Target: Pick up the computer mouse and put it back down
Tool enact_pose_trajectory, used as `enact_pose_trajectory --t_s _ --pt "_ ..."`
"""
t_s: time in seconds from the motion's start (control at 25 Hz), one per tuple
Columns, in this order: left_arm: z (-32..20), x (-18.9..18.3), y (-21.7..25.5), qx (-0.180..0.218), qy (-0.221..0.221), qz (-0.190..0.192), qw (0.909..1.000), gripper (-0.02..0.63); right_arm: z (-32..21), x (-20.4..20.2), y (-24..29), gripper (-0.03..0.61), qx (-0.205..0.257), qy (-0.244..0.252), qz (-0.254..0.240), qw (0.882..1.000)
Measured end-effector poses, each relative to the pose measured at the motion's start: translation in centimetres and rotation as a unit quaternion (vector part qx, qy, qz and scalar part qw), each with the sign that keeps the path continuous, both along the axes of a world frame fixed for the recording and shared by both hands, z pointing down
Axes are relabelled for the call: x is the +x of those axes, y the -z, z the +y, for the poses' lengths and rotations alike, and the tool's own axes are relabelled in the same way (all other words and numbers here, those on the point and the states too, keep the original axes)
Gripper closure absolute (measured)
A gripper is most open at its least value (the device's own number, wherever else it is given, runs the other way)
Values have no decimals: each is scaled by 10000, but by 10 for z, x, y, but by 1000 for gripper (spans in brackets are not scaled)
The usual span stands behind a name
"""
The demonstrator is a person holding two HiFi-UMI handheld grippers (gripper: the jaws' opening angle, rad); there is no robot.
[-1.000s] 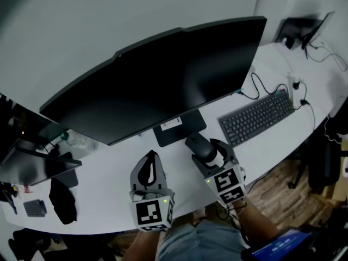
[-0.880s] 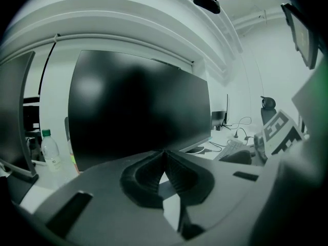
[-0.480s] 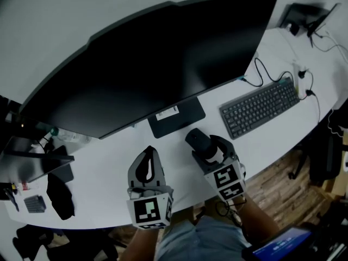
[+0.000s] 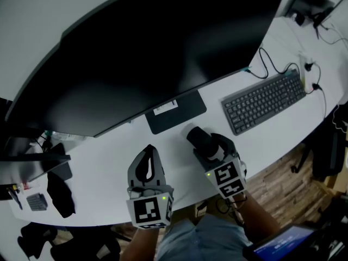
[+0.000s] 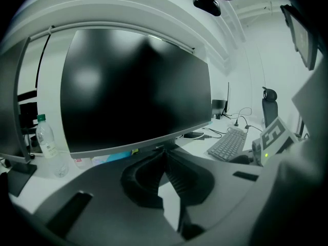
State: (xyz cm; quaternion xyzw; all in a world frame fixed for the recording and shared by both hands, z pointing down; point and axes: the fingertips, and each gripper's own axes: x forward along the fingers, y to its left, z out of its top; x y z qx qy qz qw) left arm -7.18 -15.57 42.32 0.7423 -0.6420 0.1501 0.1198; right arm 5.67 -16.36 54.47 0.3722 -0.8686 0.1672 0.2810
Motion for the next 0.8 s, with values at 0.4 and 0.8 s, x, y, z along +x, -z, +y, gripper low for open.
enact_pose_trajectory --t_s 0.4,0.8 --pt "-4 4 -15 -151 -35 -18 9999 609 0 1 -21 275 -205 -29 -2 9998" --pt "-7 2 -20 -260 -34 -50 9996 609 0 -2 -33 275 -294 37 223 9993"
